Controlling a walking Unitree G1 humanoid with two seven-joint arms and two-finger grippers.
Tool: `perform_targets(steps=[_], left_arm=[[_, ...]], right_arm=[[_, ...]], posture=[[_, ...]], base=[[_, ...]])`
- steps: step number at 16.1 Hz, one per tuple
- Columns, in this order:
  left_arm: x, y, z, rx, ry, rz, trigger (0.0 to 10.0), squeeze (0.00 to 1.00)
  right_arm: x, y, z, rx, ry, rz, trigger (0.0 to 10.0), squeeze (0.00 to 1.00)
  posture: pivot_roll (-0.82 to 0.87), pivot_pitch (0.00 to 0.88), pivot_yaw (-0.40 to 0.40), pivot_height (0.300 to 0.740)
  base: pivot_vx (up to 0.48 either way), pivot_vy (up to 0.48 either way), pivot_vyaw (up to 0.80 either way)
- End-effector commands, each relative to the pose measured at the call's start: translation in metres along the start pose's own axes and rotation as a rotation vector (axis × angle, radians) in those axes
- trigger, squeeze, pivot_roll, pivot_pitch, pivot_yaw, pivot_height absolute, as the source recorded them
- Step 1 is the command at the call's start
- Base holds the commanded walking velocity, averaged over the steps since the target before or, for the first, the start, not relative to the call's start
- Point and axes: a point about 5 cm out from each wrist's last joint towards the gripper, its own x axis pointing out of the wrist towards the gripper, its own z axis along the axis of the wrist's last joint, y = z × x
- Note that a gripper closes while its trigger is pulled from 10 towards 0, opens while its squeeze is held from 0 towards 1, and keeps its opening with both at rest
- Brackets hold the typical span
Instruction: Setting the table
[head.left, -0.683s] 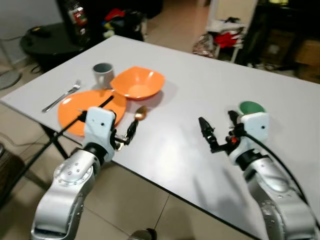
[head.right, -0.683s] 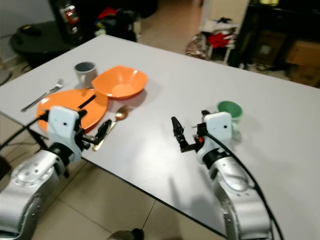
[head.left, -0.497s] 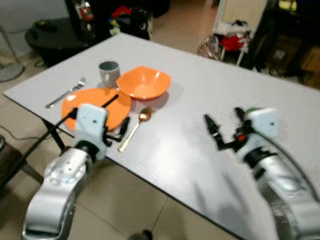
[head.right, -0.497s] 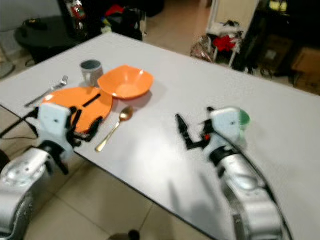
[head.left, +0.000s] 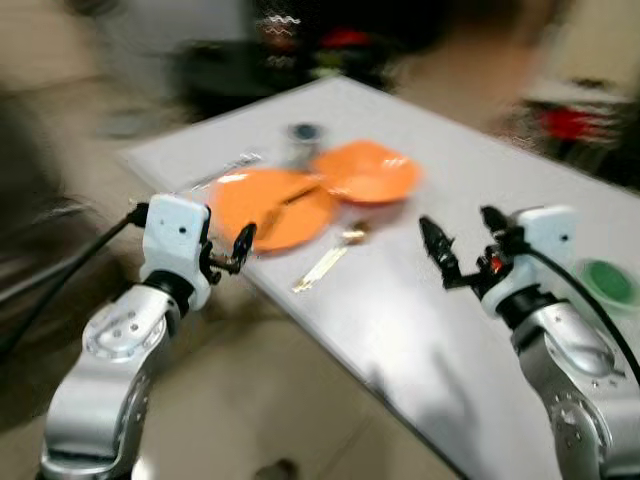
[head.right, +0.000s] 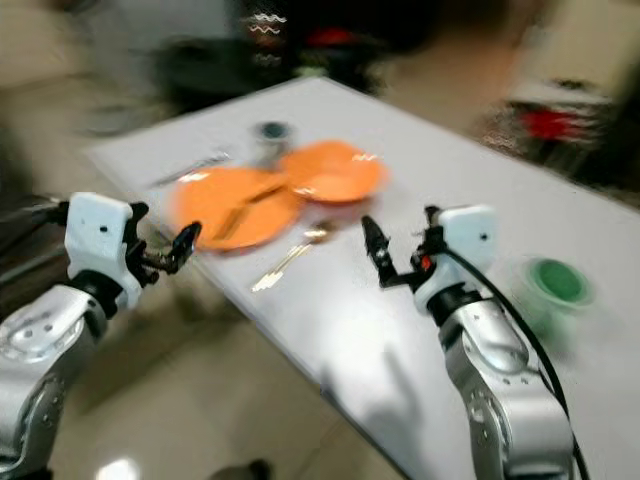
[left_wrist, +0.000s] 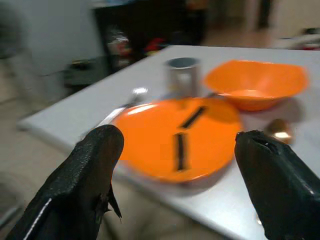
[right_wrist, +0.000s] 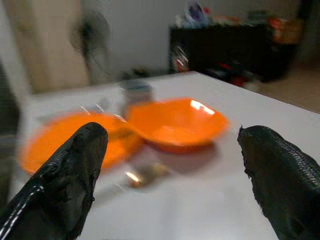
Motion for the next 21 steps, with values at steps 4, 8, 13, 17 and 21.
perform_targets(steps=[4, 8, 13, 17, 21], left_arm=[[0.012, -0.002, -0.024, 0.022, 0.058, 0.026, 10.0, 0.00], [0.022, 0.000, -0.017, -0.005, 0.001, 0.023, 10.0, 0.00], [0.030, -0.008, -0.013, 0.037, -0.026, 0.026, 10.0, 0.00], [0.026, -0.004, -0.015, 0.000, -0.019, 0.060, 10.0, 0.00], [0.025, -0.003, -0.016, 0.011, -0.014, 0.051, 10.0, 0.00]], right_arm=[[0.009, -0.003, -0.023, 0.083, 0.005, -0.109, 10.0, 1.00], [0.012, -0.001, -0.026, 0.047, -0.013, -0.118, 10.0, 1.00], [0.018, -0.005, -0.030, 0.080, 0.018, -0.163, 10.0, 1.00], [0.019, 0.000, -0.032, 0.074, 0.066, -0.120, 10.0, 1.00], [0.020, -0.001, -0.031, 0.059, 0.067, -0.115, 10.0, 1.00]], posture=[[0.10, 0.000, 0.063, 0.740], [0.09, 0.000, 0.061, 0.740], [0.10, 0.000, 0.006, 0.740], [0.09, 0.000, 0.008, 0.740], [0.09, 0.000, 0.010, 0.740]], base=[[0.000, 0.000, 0.80], [0.000, 0.000, 0.80], [0.000, 0.114, 0.46], [0.000, 0.360, 0.00], [0.000, 0.369, 0.00]])
